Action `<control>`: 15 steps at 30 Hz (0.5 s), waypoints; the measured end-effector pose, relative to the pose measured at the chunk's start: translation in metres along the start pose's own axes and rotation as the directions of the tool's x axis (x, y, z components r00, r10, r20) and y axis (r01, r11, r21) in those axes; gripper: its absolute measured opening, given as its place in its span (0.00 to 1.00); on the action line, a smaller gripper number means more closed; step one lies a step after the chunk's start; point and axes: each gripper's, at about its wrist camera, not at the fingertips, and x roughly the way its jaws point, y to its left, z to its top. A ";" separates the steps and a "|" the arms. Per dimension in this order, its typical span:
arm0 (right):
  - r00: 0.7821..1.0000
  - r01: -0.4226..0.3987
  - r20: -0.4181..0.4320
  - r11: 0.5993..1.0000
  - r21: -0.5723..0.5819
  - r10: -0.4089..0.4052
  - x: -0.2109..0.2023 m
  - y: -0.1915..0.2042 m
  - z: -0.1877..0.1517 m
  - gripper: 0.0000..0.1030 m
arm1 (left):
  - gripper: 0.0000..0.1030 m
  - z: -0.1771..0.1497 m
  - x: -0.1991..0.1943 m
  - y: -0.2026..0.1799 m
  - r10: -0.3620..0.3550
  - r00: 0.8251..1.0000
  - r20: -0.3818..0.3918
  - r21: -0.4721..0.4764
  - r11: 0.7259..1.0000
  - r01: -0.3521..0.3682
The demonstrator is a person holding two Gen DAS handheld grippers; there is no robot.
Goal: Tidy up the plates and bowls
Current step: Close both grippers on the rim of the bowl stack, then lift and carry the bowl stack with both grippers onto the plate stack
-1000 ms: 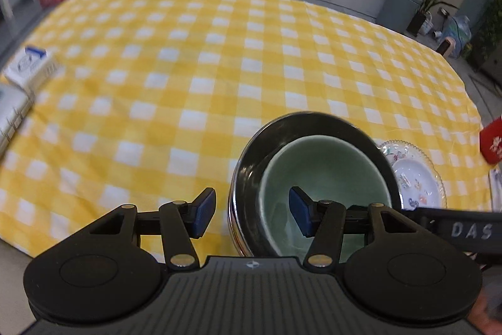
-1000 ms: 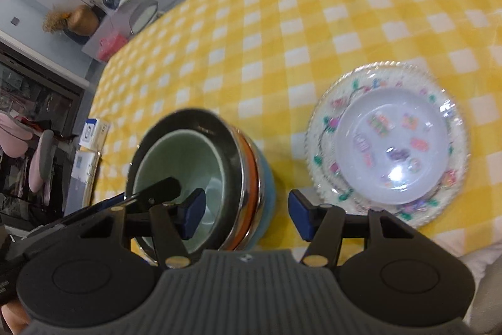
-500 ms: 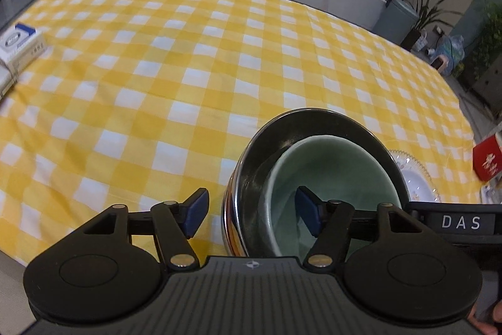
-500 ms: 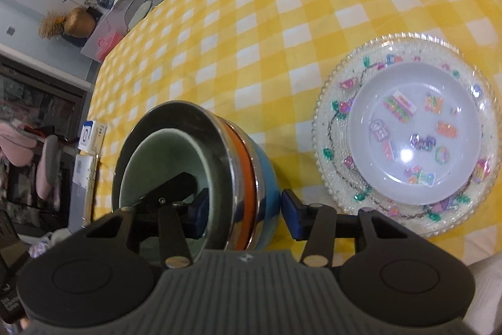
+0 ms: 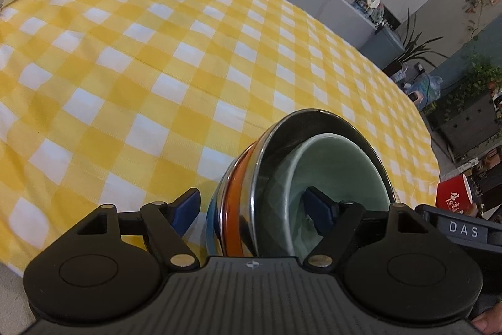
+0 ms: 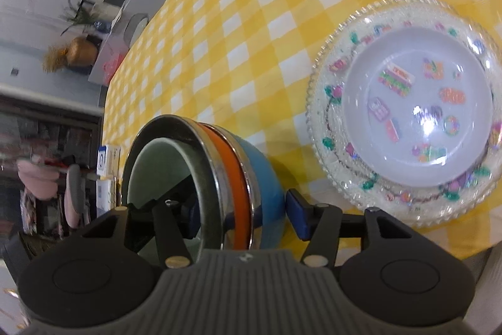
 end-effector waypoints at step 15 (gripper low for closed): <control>0.998 -0.070 0.003 0.996 0.053 0.070 0.012 -0.013 -0.014 0.56 | 0.86 0.001 0.009 0.023 -0.117 0.993 -0.006 -0.121 0.986 0.116</control>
